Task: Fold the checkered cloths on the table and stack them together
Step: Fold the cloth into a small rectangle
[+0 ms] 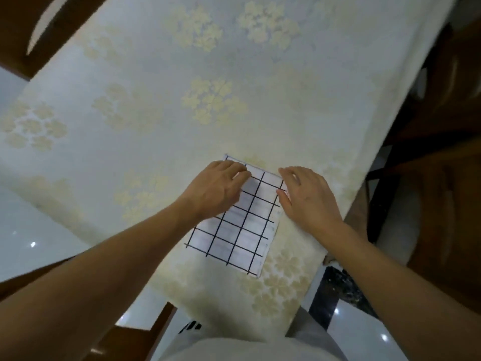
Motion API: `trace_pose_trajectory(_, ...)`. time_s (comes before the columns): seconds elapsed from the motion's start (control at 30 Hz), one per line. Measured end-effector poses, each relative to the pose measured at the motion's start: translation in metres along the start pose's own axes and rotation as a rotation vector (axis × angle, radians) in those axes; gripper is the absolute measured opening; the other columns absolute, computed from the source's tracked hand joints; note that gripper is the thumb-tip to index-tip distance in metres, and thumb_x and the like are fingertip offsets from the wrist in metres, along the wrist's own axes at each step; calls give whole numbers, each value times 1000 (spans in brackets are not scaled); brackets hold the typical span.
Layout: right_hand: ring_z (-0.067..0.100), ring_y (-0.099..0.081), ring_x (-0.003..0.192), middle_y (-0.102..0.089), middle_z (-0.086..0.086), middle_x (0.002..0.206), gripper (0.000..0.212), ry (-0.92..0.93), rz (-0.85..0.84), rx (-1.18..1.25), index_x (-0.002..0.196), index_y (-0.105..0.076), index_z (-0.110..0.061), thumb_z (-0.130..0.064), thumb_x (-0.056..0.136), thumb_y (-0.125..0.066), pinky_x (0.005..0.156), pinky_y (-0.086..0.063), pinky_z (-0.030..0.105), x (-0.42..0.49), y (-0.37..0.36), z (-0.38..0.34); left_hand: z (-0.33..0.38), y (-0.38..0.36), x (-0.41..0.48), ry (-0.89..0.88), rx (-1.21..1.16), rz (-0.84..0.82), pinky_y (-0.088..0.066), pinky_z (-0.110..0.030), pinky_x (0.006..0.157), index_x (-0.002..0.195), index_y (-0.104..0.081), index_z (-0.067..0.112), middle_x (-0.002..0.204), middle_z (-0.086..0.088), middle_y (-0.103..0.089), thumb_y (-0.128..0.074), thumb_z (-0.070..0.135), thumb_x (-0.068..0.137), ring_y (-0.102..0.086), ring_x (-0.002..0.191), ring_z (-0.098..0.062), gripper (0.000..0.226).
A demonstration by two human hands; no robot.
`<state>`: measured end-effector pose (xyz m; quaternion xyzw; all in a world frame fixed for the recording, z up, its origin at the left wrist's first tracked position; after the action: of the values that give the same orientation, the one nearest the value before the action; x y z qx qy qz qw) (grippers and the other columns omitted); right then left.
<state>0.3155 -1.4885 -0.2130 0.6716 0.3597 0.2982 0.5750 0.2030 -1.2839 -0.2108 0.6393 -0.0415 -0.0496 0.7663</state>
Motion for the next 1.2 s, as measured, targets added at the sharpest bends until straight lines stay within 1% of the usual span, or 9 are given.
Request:
trace_pose_trajectory(0.13,30,-62,98,-64,9,111,38,-61,37,9,120,-64,-7,-22,86,-70,84,-50,42,6,-1,-16,-18,6,21,-111,33,-23,-54,-44,80,117,-62,2,113,-18,-66,-70,11,83,-64,97,-35,36)
trace_pose_trajectory(0.27,28,-61,90,-63,7,104,35,-128,34,12,115,-66,-8,-20,83,-73,83,-49,41,21,-5,-26,-29,6,36,-148,54,-70,-53,-42,74,113,-63,4,110,-15,-65,-65,15,84,-63,92,-33,31)
trace_pose_trajectory(0.43,30,-60,87,-63,8,98,32,-167,-42,36,107,-68,-8,-23,81,-77,79,-50,41,37,-13,-27,-36,-1,50,-179,63,-122,-49,-39,68,105,-63,5,97,-12,-61,-62,18,83,-58,79,-28,26)
trace_pose_trajectory(0.53,29,-59,87,-61,7,96,32,-176,-108,35,103,-67,-10,-31,81,-78,78,-47,40,45,-14,-25,-38,0,60,-179,55,-167,-46,-38,65,98,-61,5,88,-10,-59,-68,19,76,-54,74,-27,27)
trace_pose_trajectory(0.63,27,-57,89,-59,5,97,34,-165,-146,61,103,-63,-12,-36,82,-76,77,-43,38,53,-14,-23,-39,1,70,-167,28,-251,-41,-35,73,101,-57,10,90,-6,-58,-65,27,80,-51,80,-23,28)
trace_pose_trajectory(0.77,22,-52,101,-55,-1,107,34,-176,-266,115,111,-58,-18,-45,91,-63,87,-36,35,63,-8,-23,-40,0,79,-177,-3,-344,-39,-33,85,111,-52,15,98,-1,-58,-59,35,88,-45,84,-18,31)
trace_pose_trajectory(0.9,19,-47,102,-44,-4,102,27,-167,-372,156,106,-58,-24,-48,94,-57,90,-32,36,71,-1,-18,-39,-1,81,-167,-105,-321,-43,-34,81,116,-53,13,102,-4,-50,-65,26,85,-44,81,-16,36)
trace_pose_trajectory(1.03,18,-48,99,-41,-6,95,18,-127,-418,167,102,-57,-25,-42,96,-56,87,-33,36,76,4,-15,-41,-1,84,-164,-128,-299,-39,-33,80,117,-54,14,101,-3,-56,-63,27,86,-44,83,-16,35)
trace_pose_trajectory(1.2,22,-53,91,-54,-1,97,12,-164,-322,205,97,-48,-22,-33,100,-52,72,-41,35,82,13,-6,-44,0,95,-148,-107,-251,-38,-34,81,119,-59,14,103,-6,-57,-61,26,90,-49,94,-22,32)
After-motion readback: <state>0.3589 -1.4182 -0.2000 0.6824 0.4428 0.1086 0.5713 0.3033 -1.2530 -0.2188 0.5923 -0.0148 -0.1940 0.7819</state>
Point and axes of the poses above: each hand's wrist, its own x-axis towards the middle knuckle, its own y-axis out of the back of the hand, z = x × y, the point moved 1 cm from there along x, towards the middle knuckle
